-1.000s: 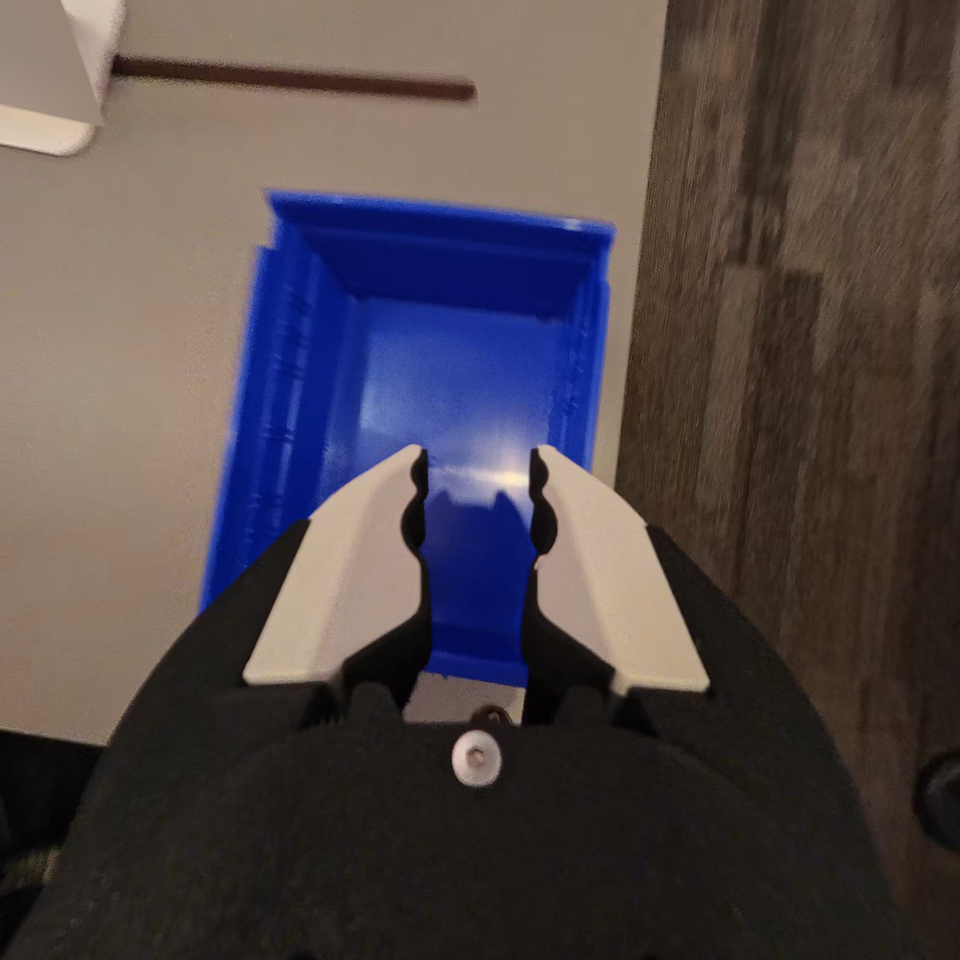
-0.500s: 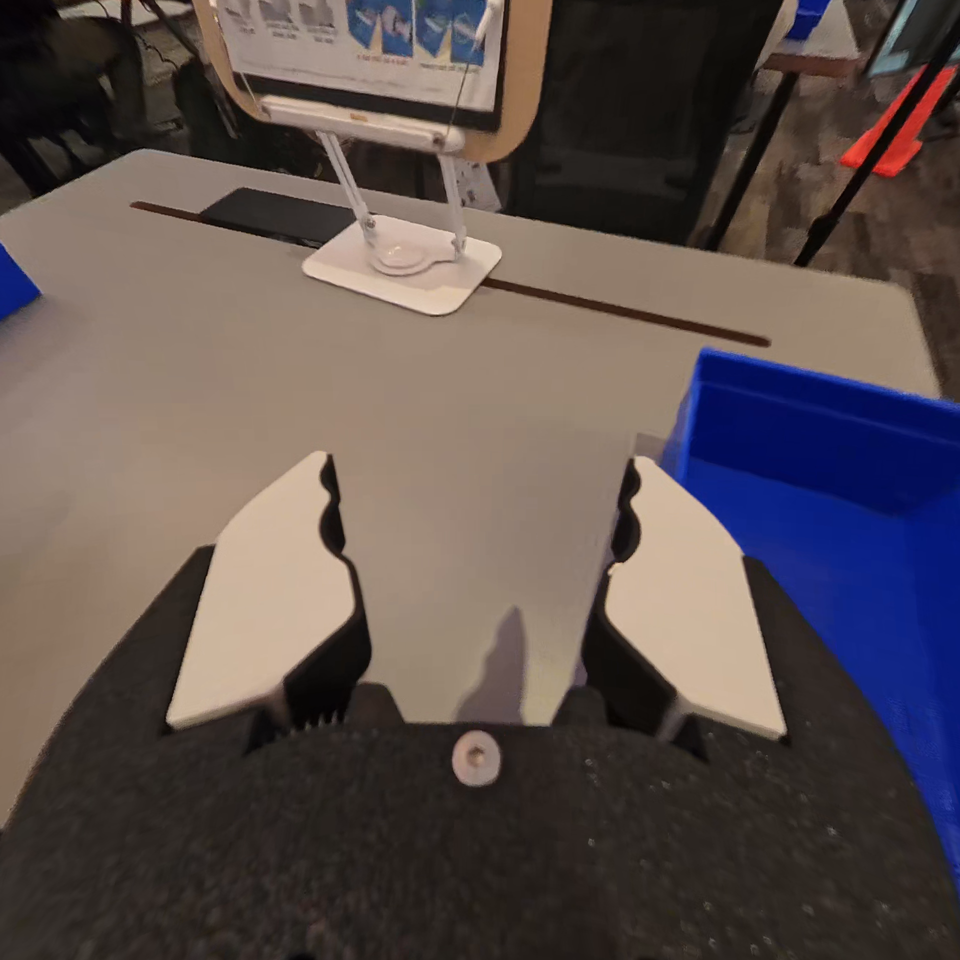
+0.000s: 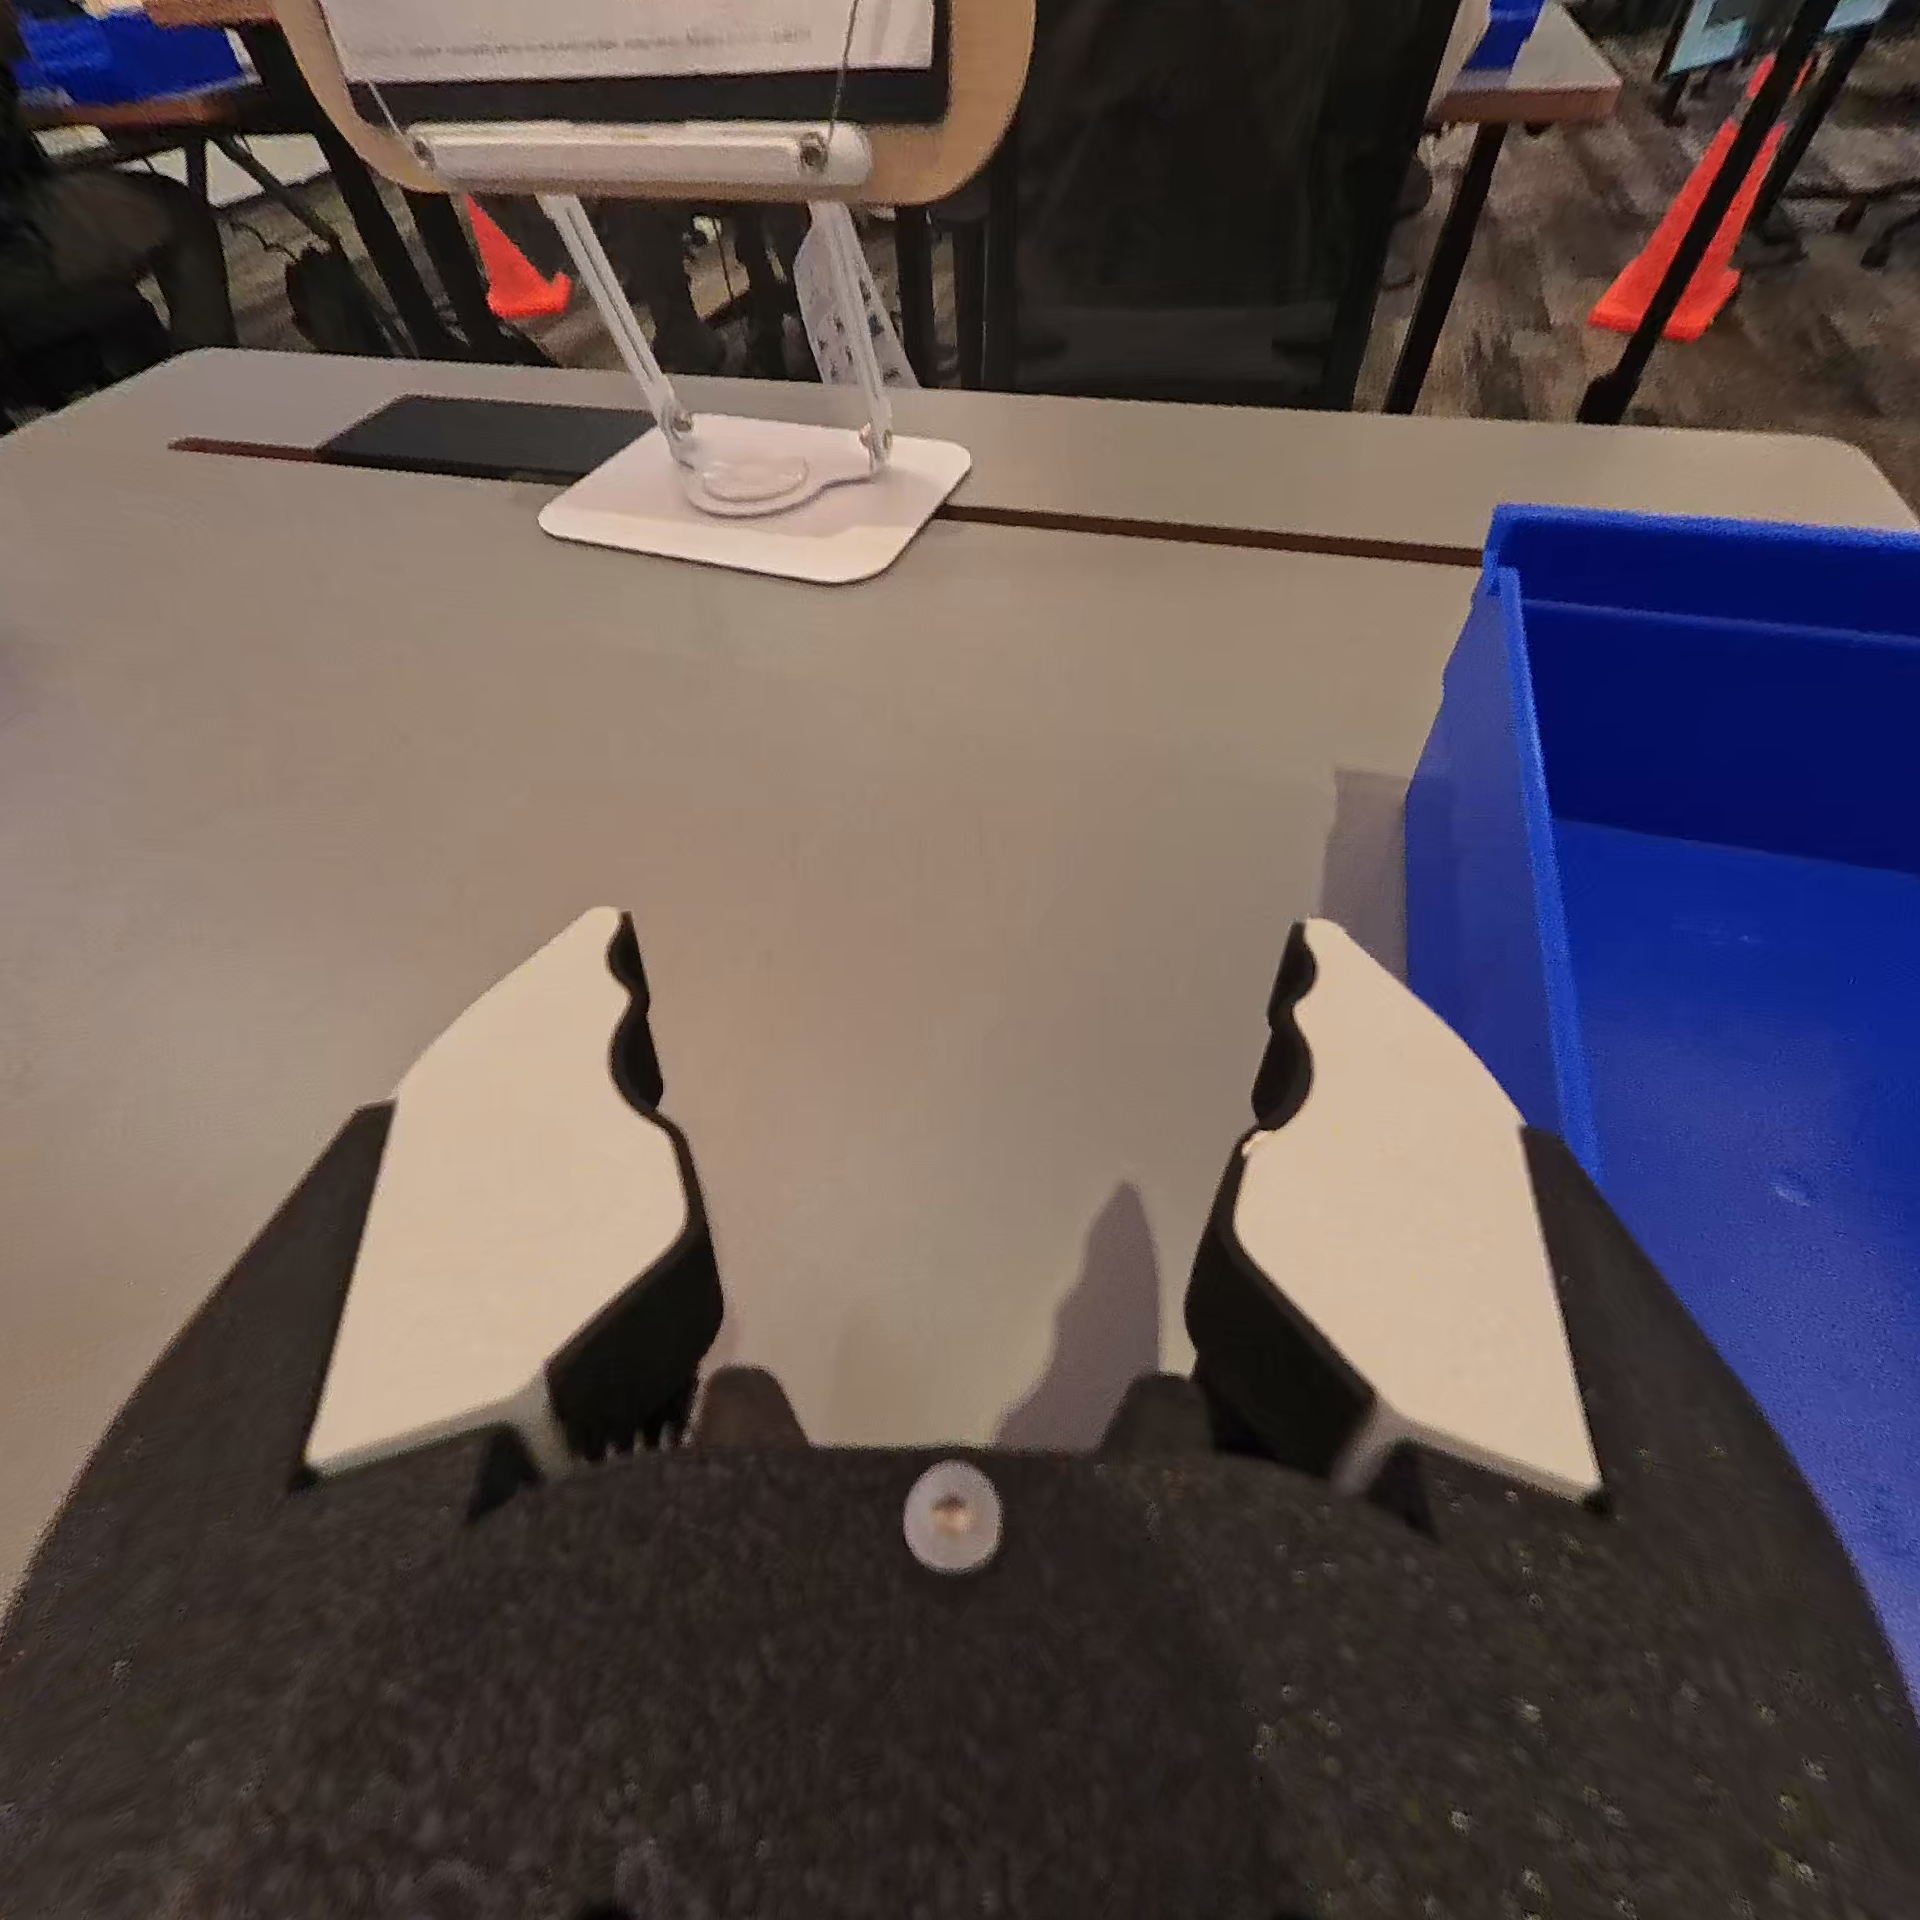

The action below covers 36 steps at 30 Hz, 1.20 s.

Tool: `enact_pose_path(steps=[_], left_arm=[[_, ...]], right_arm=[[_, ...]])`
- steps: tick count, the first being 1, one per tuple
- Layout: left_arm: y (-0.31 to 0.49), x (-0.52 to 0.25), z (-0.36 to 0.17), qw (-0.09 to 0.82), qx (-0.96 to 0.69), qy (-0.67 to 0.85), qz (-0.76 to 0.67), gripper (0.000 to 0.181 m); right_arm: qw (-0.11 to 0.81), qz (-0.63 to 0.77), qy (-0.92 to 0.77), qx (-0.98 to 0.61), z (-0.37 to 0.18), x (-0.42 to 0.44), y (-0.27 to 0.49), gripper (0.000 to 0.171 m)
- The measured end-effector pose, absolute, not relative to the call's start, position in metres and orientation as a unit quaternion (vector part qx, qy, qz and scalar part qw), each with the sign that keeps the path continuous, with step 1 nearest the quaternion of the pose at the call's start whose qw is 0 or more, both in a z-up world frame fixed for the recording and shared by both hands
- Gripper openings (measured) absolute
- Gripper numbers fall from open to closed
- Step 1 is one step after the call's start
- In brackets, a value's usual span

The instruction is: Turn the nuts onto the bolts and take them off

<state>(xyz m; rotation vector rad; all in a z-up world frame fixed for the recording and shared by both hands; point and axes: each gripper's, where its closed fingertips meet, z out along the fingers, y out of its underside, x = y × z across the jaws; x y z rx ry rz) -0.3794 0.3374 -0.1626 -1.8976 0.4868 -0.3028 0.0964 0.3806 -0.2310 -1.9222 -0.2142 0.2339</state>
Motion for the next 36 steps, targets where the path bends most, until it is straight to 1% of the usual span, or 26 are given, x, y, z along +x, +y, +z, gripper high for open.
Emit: enact_pose_path(steps=[6, 10, 17, 20, 24, 26, 30, 32, 34, 36], left_arm=[[0.337, -0.398, -0.173, 0.537, -0.814, 0.186, -0.123, 0.143], [0.334, -0.423, -0.166, 0.540, -0.819, 0.168, -0.099, 0.143], [0.326, -0.503, -0.139, 0.537, -0.834, 0.128, -0.022, 0.142], [0.324, -0.541, -0.133, 0.530, -0.841, 0.105, -0.002, 0.138], [0.325, -0.577, -0.139, 0.511, -0.855, 0.089, 0.001, 0.122], [0.328, -0.589, -0.152, 0.493, -0.865, 0.090, 0.006, 0.119], [0.341, -0.600, -0.176, 0.455, -0.884, 0.107, 0.002, 0.105], [0.351, -0.601, -0.183, 0.433, -0.893, 0.125, -0.009, 0.092], [0.364, -0.602, -0.188, 0.408, -0.902, 0.142, -0.013, 0.085], [0.380, -0.600, -0.191, 0.386, -0.908, 0.163, -0.024, 0.071]], right_arm=[[0.578, 0.102, -0.098, -0.804, -0.233, 0.094, 0.385, 0.111], [0.578, 0.097, -0.107, -0.803, -0.241, 0.090, 0.387, 0.110], [0.563, 0.103, -0.126, -0.811, -0.260, 0.077, 0.393, 0.109], [0.573, 0.092, -0.134, -0.803, -0.258, 0.076, 0.394, 0.108], [0.587, 0.088, -0.137, -0.793, -0.256, 0.074, 0.393, 0.105], [0.583, 0.091, -0.140, -0.795, -0.259, 0.072, 0.394, 0.105], [0.585, 0.087, -0.147, -0.793, -0.260, 0.071, 0.394, 0.104], [0.589, 0.091, -0.150, -0.789, -0.259, 0.069, 0.394, 0.100], [0.594, 0.096, -0.158, -0.783, -0.257, 0.066, 0.392, 0.092], [0.596, 0.096, -0.160, -0.781, -0.257, 0.066, 0.392, 0.092]])
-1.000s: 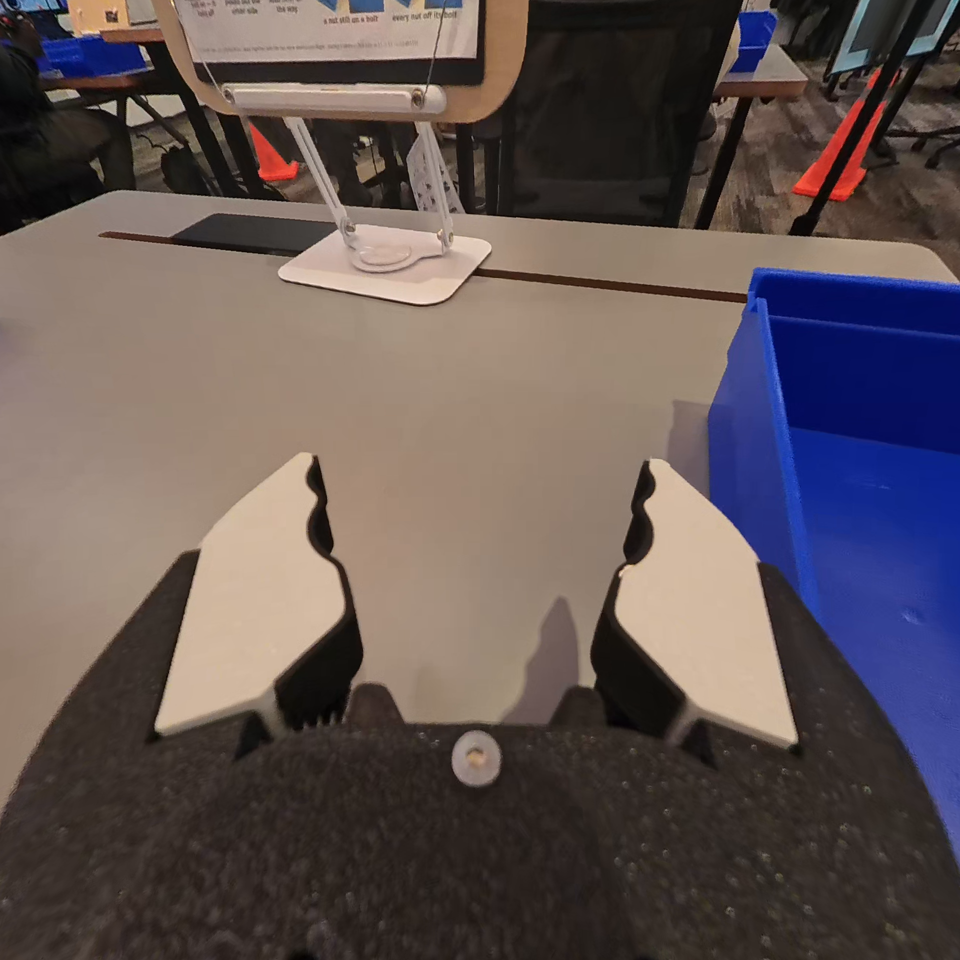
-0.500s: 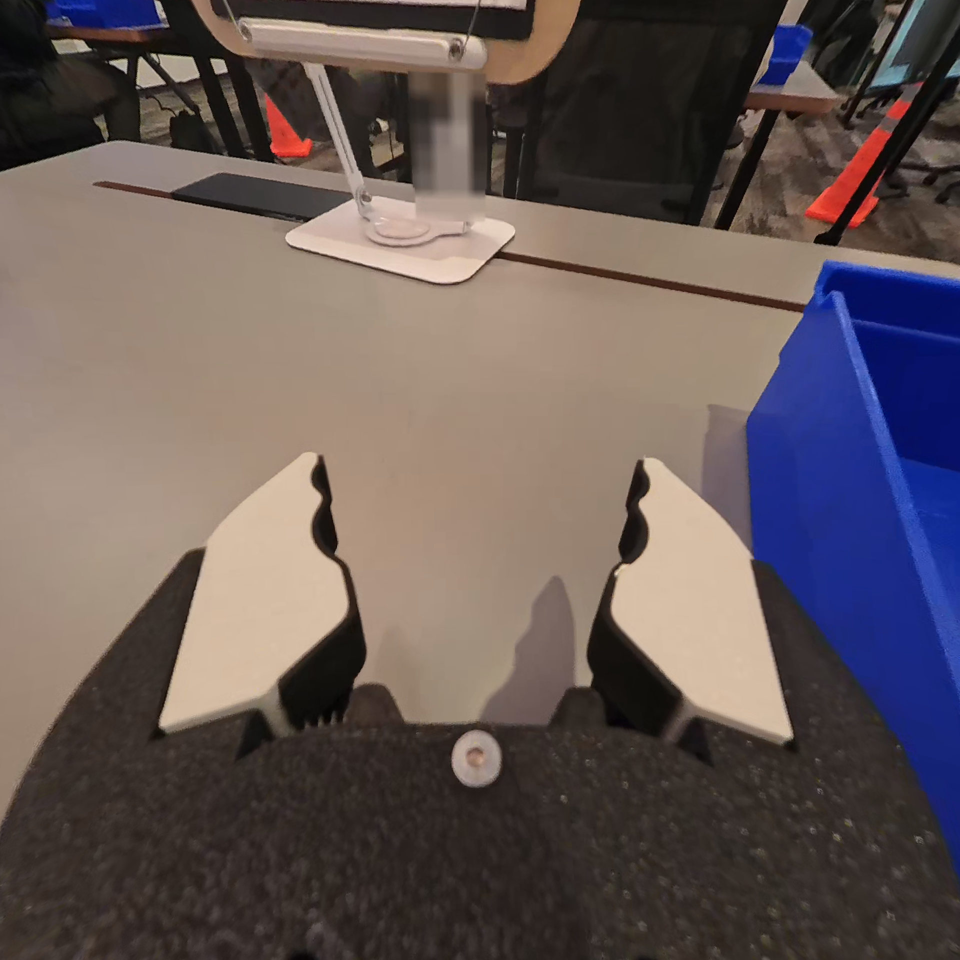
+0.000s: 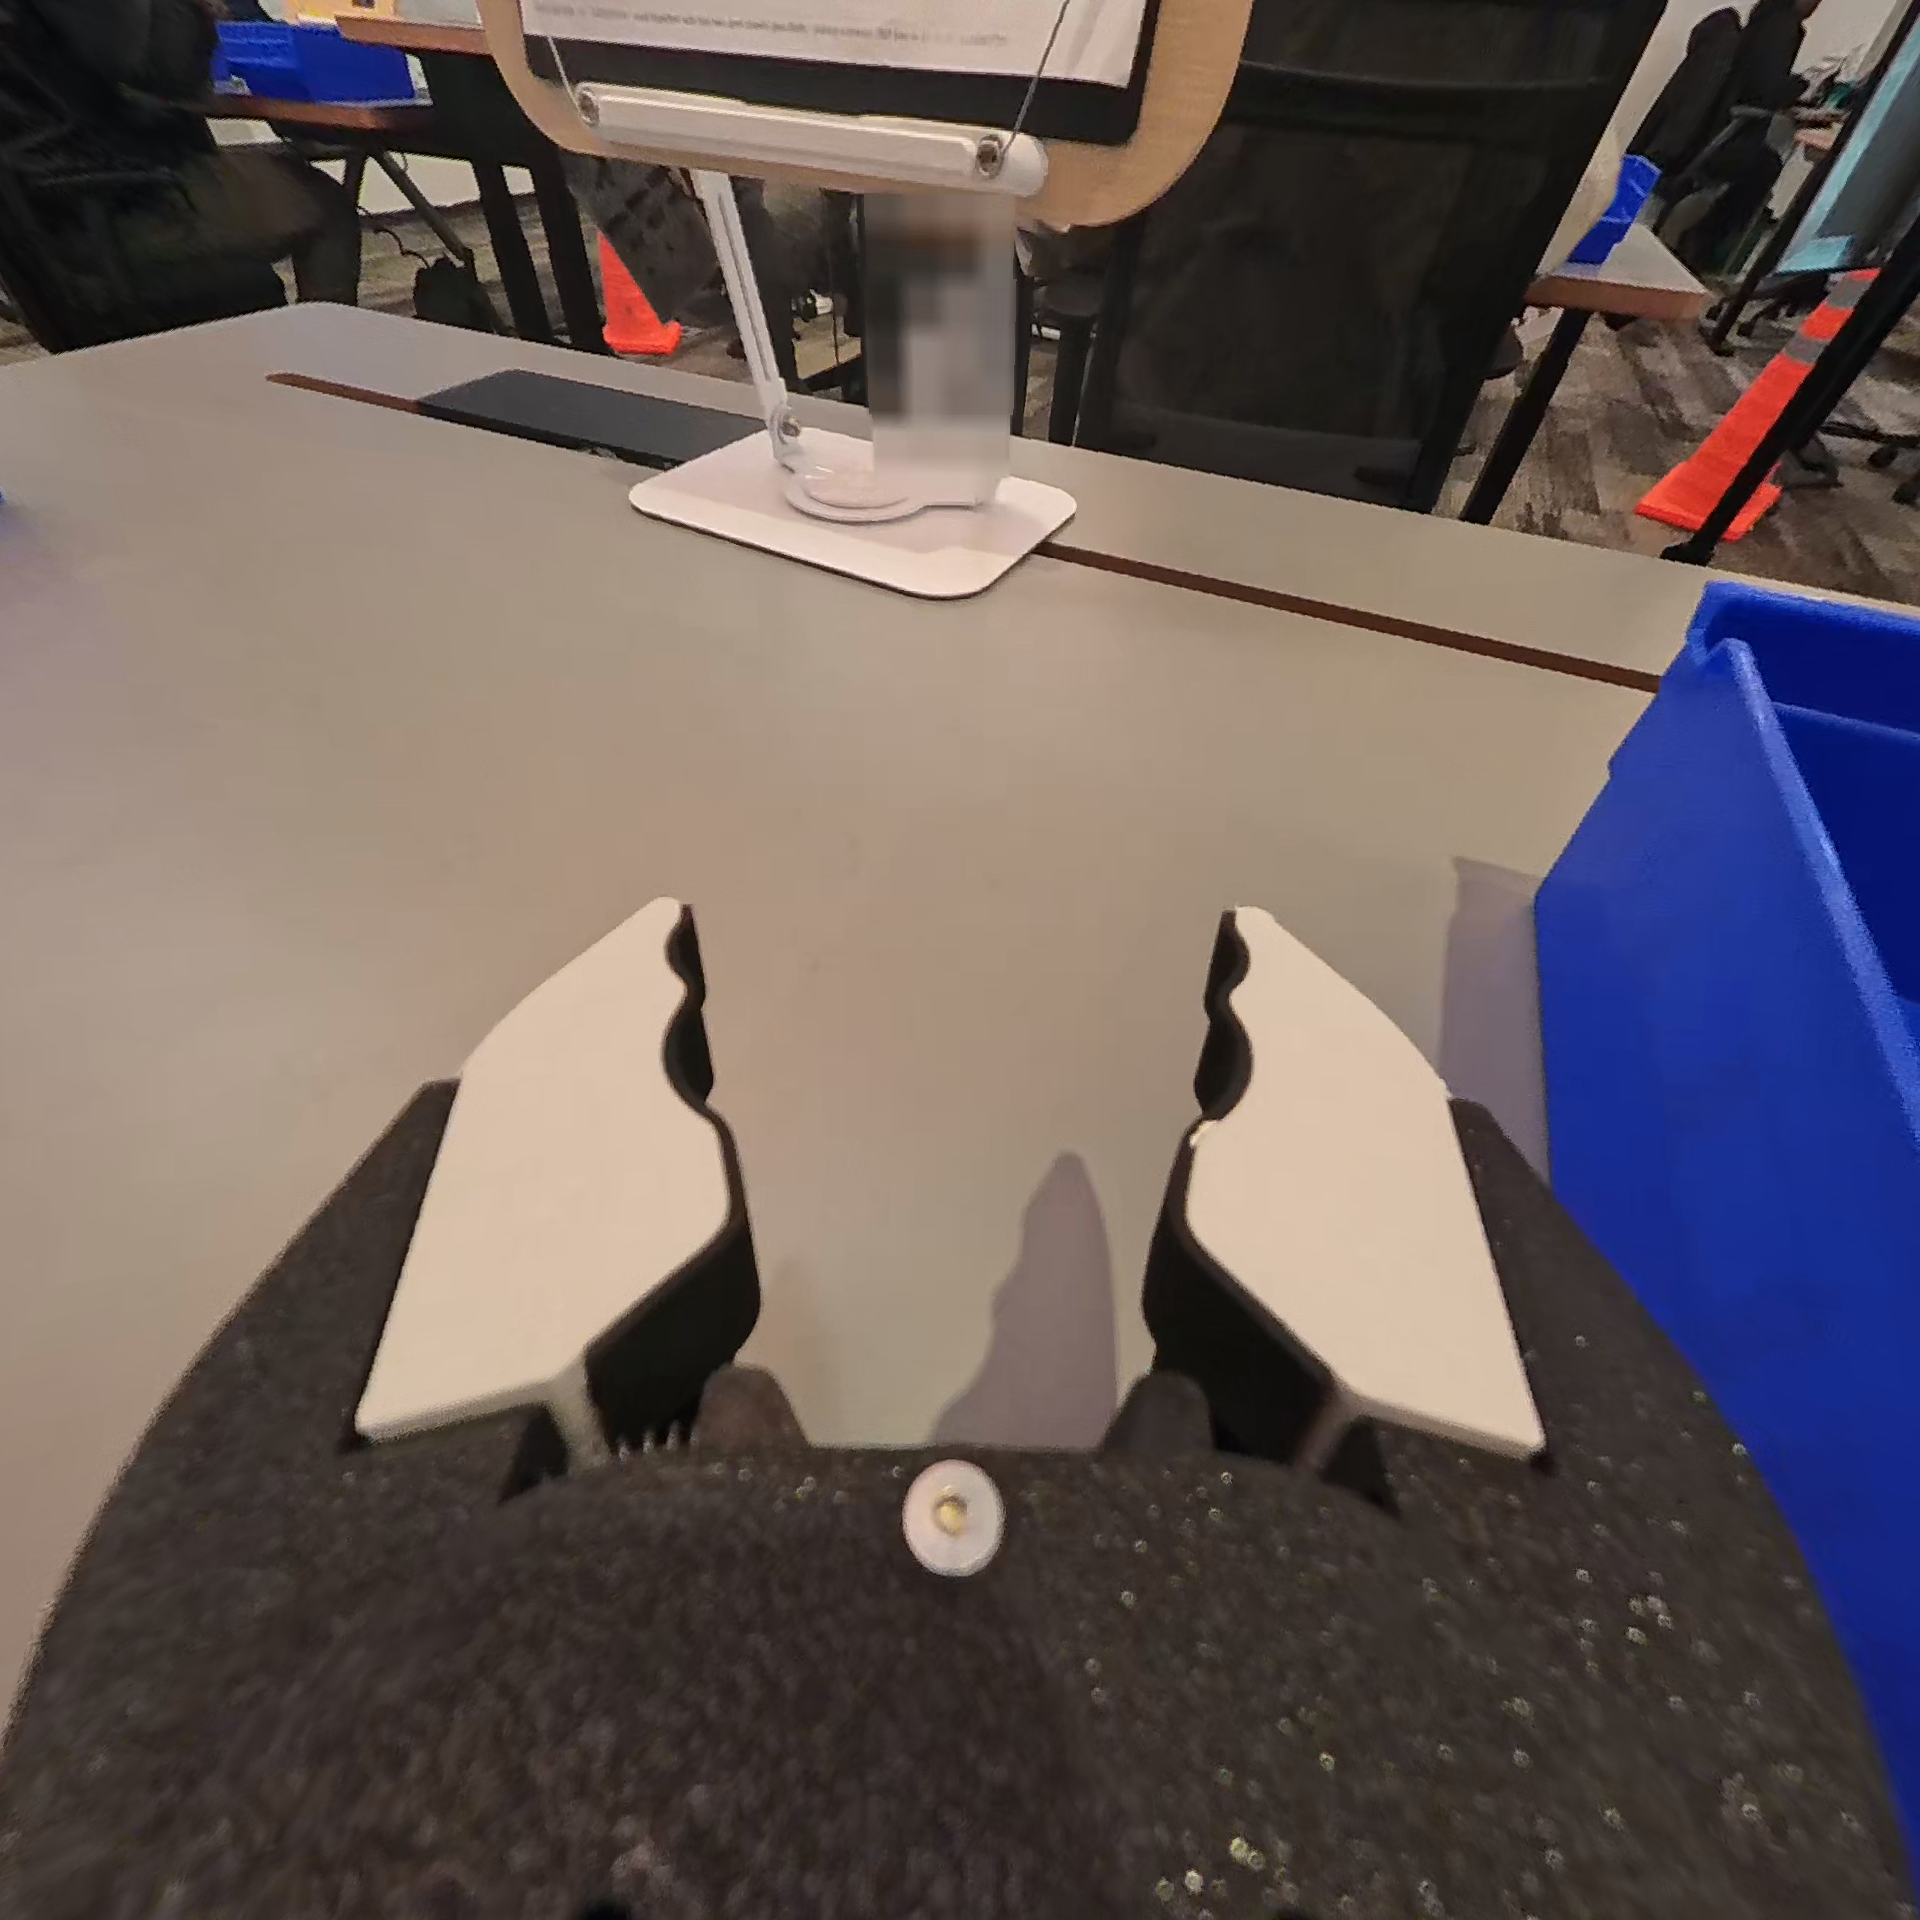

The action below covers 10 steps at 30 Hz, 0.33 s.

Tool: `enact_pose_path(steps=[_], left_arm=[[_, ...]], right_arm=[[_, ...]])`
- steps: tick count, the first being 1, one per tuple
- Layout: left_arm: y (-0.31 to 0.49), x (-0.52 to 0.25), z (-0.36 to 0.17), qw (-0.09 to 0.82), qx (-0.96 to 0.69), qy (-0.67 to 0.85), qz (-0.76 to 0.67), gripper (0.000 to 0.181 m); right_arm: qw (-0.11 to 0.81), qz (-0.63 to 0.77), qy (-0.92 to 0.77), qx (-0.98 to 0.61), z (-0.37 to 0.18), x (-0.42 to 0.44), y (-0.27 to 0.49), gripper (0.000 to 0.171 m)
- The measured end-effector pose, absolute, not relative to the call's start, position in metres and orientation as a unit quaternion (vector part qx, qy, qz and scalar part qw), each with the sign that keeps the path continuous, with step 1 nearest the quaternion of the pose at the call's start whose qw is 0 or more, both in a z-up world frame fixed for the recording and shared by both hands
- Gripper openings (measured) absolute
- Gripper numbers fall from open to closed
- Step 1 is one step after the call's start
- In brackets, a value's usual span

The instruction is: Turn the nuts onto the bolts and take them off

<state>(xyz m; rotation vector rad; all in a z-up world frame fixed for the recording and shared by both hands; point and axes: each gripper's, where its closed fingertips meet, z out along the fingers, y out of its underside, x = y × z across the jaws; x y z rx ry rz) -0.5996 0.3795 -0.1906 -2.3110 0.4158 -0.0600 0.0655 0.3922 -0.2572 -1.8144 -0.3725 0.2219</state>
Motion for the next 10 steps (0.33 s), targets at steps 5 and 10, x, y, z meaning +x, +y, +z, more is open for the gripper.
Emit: enact_pose_path(steps=[5, 10], left_arm=[[0.423, -0.594, -0.201, 0.325, -0.916, 0.235, -0.026, 0.049], [0.457, -0.603, -0.229, 0.242, -0.915, 0.321, -0.017, 0.030]], right_arm=[[0.590, 0.102, -0.166, -0.783, -0.261, 0.062, 0.393, 0.092], [0.592, 0.115, -0.169, -0.779, -0.260, 0.061, 0.392, 0.092]])
